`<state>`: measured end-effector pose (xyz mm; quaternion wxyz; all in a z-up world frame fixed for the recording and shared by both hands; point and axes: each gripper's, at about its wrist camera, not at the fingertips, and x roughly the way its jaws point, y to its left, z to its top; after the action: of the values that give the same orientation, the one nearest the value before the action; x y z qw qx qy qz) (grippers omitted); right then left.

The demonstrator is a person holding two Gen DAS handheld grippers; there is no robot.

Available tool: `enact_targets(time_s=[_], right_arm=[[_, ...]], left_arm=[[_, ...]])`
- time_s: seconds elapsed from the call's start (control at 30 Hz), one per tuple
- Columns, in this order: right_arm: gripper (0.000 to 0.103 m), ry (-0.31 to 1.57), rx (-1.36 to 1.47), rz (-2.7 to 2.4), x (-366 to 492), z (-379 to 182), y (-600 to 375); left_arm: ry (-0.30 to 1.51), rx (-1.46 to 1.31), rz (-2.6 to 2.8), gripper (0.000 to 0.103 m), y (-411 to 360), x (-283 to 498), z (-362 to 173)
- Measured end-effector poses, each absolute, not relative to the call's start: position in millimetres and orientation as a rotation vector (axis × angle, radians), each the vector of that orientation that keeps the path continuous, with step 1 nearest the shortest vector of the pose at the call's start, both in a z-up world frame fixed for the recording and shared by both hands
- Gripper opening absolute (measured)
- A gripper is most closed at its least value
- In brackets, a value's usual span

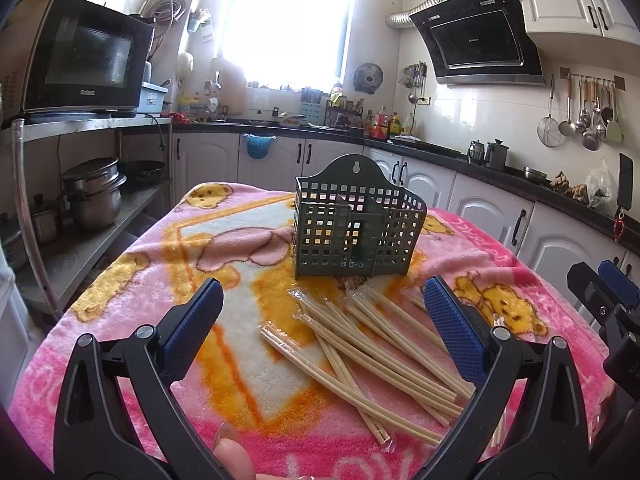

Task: Organize utensils

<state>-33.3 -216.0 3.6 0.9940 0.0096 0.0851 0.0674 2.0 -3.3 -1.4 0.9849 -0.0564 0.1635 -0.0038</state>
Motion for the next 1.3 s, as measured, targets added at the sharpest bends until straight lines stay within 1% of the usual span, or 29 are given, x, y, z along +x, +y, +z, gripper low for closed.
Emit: enact_targets(time_s=[0.83,1.3], right_arm=[[0.097,0.177,0.013,0.144,-32.6,2.1,-213.5],[0.097,0.238,-0.045,0.253,-0.6,17.9,-199.2]], left_arm=[[0.333,-0.115,0.007,0.093,-6.7,1.3,-1.5],[0.404,-0.128,0.059,0.093,25.8,33.0,2.4]])
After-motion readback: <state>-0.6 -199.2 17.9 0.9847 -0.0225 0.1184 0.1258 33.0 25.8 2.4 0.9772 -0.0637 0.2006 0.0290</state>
